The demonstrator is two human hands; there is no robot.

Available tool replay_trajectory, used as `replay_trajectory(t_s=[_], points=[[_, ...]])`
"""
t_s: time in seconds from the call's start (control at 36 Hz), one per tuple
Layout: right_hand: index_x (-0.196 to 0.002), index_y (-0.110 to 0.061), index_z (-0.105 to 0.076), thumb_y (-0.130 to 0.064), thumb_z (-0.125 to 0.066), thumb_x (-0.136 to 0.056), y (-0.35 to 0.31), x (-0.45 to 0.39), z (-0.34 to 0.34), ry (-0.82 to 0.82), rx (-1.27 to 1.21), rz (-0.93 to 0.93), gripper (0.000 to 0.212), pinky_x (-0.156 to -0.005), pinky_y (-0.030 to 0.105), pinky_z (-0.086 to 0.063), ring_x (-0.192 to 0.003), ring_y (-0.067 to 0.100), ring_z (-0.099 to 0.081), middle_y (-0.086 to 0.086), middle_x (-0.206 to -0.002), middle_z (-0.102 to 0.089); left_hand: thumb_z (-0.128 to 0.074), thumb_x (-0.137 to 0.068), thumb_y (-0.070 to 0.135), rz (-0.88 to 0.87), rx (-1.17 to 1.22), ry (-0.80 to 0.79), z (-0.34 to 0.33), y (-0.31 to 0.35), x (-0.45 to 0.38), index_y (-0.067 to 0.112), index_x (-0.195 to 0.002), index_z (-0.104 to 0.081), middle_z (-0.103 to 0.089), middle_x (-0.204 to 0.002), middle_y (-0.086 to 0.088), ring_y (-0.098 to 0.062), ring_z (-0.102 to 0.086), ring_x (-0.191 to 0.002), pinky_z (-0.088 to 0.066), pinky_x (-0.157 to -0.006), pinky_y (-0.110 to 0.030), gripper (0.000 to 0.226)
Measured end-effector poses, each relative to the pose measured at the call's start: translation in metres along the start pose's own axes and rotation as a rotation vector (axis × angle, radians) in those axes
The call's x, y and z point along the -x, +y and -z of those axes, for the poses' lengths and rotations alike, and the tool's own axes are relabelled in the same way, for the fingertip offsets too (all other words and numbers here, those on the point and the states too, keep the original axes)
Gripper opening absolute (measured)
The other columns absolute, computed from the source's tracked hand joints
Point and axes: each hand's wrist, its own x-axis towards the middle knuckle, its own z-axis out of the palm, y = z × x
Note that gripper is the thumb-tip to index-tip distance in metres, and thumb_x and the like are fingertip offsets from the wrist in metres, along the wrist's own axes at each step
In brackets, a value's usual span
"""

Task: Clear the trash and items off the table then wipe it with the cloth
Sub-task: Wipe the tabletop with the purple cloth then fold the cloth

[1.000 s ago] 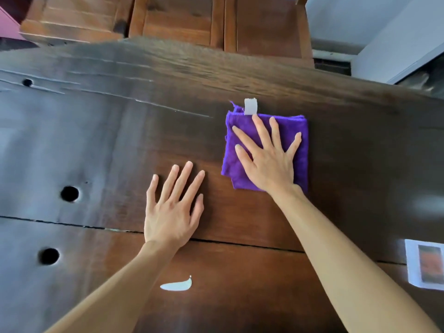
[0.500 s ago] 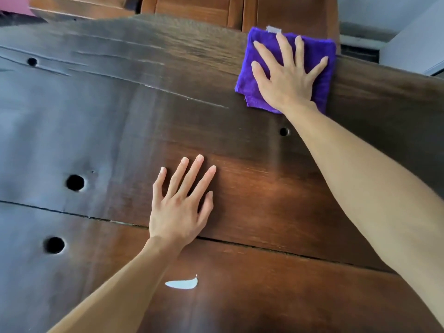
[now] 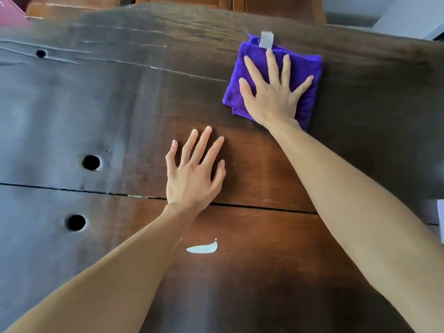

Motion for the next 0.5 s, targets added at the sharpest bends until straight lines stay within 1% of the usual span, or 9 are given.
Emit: replay_trajectory(t_s=[0.11, 0.19, 0.25, 0.31, 0.33, 0.36, 0.42, 0.47, 0.5], points=[[-0.156, -0.053, -0.015, -0.066, -0.018, -0.1, -0.007, 0.049, -0.004, -0.012, -0.021, -0.025, 0.058, -0.107, 0.084, 0.004, -0.157, 0.032, 0.002, -0.005, -0.171, -0.006, -0.038, -0.104, 0.034, 0.073, 0.279, 0.074, 0.01, -0.002, 0.002, 0.023, -0.149, -0.05, -0.033, -0.167, 0.005, -0.01, -0.032, -0.152, -0.011, -0.128, -0.043, 0.048], [-0.157, -0.052, -0.013, -0.067, -0.016, -0.1, -0.011, 0.086, -0.006, -0.019, -0.015, -0.035, 0.059, -0.108, 0.084, 0.004, -0.157, 0.033, 0.002, -0.004, -0.172, -0.005, -0.04, -0.104, 0.025, 0.163, 0.491, 0.092, 0.022, -0.004, 0.005, 0.014, -0.138, -0.059, -0.045, -0.16, 0.002, -0.016, -0.039, -0.148, -0.015, -0.128, -0.034, 0.041], [-0.157, -0.052, -0.013, -0.067, -0.016, -0.1, -0.016, 0.109, -0.008, -0.021, -0.013, -0.032, 0.059, -0.107, 0.084, 0.004, -0.157, 0.034, 0.001, -0.004, -0.172, -0.005, -0.038, -0.104, 0.019, 0.208, 0.583, 0.062, 0.032, -0.011, 0.005, 0.012, -0.134, -0.062, -0.051, -0.156, 0.001, -0.02, -0.042, -0.146, -0.023, -0.124, -0.03, 0.039], [-0.157, -0.052, -0.012, -0.067, -0.016, -0.1, -0.023, 0.132, -0.011, -0.029, -0.013, -0.038, 0.059, -0.107, 0.084, 0.005, -0.157, 0.034, 0.002, -0.004, -0.172, -0.004, -0.039, -0.104, 0.018, 0.174, 0.477, 0.049, 0.042, -0.023, 0.008, 0.01, -0.133, -0.063, -0.053, -0.154, -0.002, -0.023, -0.047, -0.141, -0.031, -0.12, -0.035, 0.039], [-0.157, -0.053, -0.012, -0.067, -0.015, -0.099, -0.028, 0.143, -0.012, -0.036, -0.015, -0.046, 0.059, -0.107, 0.084, 0.006, -0.157, 0.034, 0.002, -0.004, -0.172, -0.004, -0.04, -0.104, 0.019, 0.153, 0.394, 0.049, 0.045, -0.032, 0.01, 0.01, -0.133, -0.063, -0.052, -0.155, -0.003, -0.024, -0.048, -0.14, -0.031, -0.12, -0.04, 0.039], [-0.157, -0.053, -0.011, -0.068, -0.014, -0.099, -0.034, 0.153, -0.013, -0.044, -0.019, -0.057, 0.059, -0.107, 0.084, 0.006, -0.157, 0.034, 0.003, -0.004, -0.172, -0.003, -0.04, -0.104, 0.02, 0.153, 0.325, 0.044, 0.047, -0.042, 0.014, 0.01, -0.136, -0.062, -0.048, -0.158, -0.003, -0.024, -0.046, -0.142, -0.028, -0.122, -0.043, 0.039], [-0.157, -0.053, -0.009, -0.068, -0.015, -0.099, -0.045, 0.173, -0.014, -0.054, -0.021, -0.067, 0.06, -0.106, 0.084, 0.007, -0.157, 0.035, 0.004, -0.004, -0.172, -0.002, -0.037, -0.107, 0.024, 0.197, 0.222, 0.011, 0.049, -0.064, 0.027, 0.014, -0.146, -0.053, -0.037, -0.165, 0.0, -0.02, -0.033, -0.151, -0.016, -0.127, -0.045, 0.043], [-0.157, -0.053, -0.008, -0.067, -0.017, -0.1, -0.057, 0.193, -0.016, -0.066, -0.016, -0.061, 0.06, -0.106, 0.085, 0.006, -0.156, 0.036, 0.005, -0.003, -0.172, 0.0, -0.03, -0.11, 0.031, 0.212, 0.13, -0.05, 0.046, -0.085, 0.047, 0.022, -0.157, -0.039, -0.023, -0.171, 0.005, -0.014, -0.016, -0.158, -0.006, -0.128, -0.046, 0.049], [-0.157, -0.053, -0.008, -0.067, -0.017, -0.1, -0.062, 0.202, -0.016, -0.076, -0.017, -0.054, 0.06, -0.106, 0.085, 0.006, -0.156, 0.036, 0.006, -0.003, -0.172, 0.0, -0.026, -0.11, 0.035, 0.185, 0.081, -0.085, 0.044, -0.095, 0.058, 0.026, -0.161, -0.03, -0.016, -0.172, 0.008, -0.012, -0.009, -0.159, -0.002, -0.128, -0.046, 0.052]])
